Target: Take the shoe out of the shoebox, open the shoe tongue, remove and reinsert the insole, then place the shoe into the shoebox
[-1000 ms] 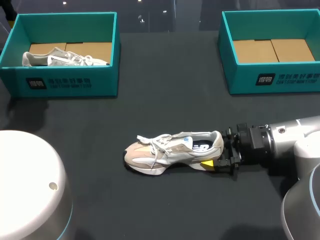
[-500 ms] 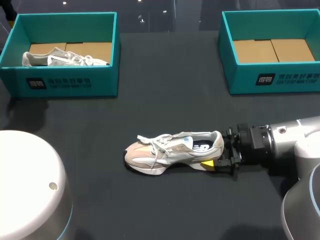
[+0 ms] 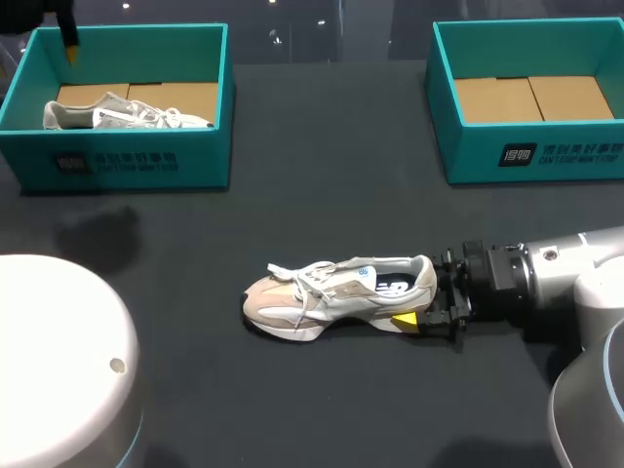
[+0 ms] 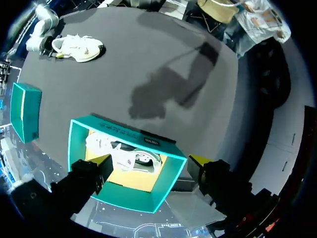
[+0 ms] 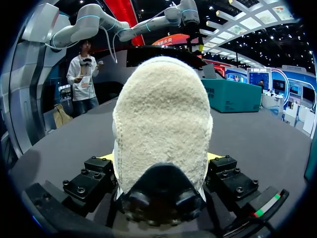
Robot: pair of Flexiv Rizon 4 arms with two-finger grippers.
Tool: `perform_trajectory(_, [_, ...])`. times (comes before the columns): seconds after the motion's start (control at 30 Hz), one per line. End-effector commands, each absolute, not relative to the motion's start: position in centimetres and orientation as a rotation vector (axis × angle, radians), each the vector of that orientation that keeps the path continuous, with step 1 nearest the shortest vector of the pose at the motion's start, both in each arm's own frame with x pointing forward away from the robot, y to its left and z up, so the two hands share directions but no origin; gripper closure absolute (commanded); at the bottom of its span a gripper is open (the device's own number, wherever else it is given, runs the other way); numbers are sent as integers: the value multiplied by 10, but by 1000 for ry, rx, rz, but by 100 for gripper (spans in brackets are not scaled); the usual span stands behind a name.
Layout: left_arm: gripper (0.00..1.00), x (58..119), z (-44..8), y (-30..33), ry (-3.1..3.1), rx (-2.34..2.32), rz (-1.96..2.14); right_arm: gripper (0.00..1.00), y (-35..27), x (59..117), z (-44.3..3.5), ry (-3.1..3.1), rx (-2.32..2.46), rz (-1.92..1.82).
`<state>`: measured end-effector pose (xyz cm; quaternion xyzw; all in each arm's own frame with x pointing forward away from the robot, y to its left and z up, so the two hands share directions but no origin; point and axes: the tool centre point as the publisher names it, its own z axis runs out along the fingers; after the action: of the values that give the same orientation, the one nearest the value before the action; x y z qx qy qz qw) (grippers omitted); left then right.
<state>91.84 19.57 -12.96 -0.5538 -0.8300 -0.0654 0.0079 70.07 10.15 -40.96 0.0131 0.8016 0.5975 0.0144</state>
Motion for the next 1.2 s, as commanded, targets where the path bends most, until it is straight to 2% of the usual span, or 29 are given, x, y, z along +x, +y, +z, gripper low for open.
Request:
perform_trajectory(0.03, [0,916,-129,189,-2871,-1008,-38,100,101,700,-408,2499,43,1856])
perform_trajectory(0.33, [0,916,-129,189,-2871,-1008,-38,100,101,700,-408,2499,43,1856])
perform_trajectory(0.4, [0,906,-128,176,-2933,-890,-42,100,101,700,-408,2499,43,1856])
perform_trajectory(0.6, [0,880,-124,130,-3081,-315,-134,100,101,700,-408,2499,43,1856])
perform_trajectory(0.8, [0,870,-133,96,-2964,405,-164,100,101,700,-408,2499,43,1856])
perform_trajectory(1.2, [0,870,-133,96,-2964,405,-164,100,101,700,-408,2499,43,1856])
